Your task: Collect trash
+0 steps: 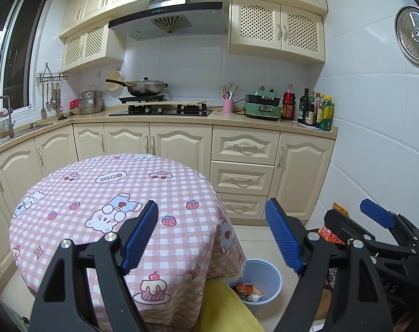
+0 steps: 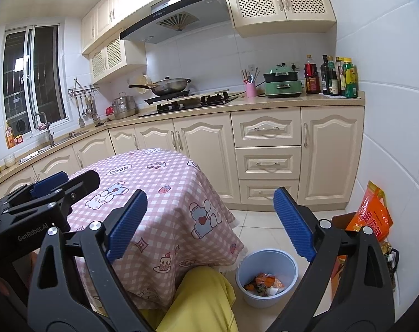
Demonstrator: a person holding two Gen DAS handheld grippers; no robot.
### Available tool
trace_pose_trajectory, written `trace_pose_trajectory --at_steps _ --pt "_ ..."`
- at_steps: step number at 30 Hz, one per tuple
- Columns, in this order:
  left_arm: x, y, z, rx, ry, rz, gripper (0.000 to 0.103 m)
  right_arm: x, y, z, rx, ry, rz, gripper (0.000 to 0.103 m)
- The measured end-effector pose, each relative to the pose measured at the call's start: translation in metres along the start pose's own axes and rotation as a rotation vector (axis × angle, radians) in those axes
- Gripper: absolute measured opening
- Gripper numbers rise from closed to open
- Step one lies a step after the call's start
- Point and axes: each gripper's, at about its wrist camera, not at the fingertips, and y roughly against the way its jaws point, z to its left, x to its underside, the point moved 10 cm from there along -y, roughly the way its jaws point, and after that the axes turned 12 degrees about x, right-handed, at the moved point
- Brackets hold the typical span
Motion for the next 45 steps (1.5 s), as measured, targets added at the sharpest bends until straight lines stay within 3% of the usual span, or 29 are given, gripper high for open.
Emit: trace_pose_trajectory --at_steps 45 --pt "0.0058 -0.0045 0.0036 -0.014 0.008 0.026 0.078 0.0083 -0.0052 -0.0033 0.013 -0.015 0.038 0.093"
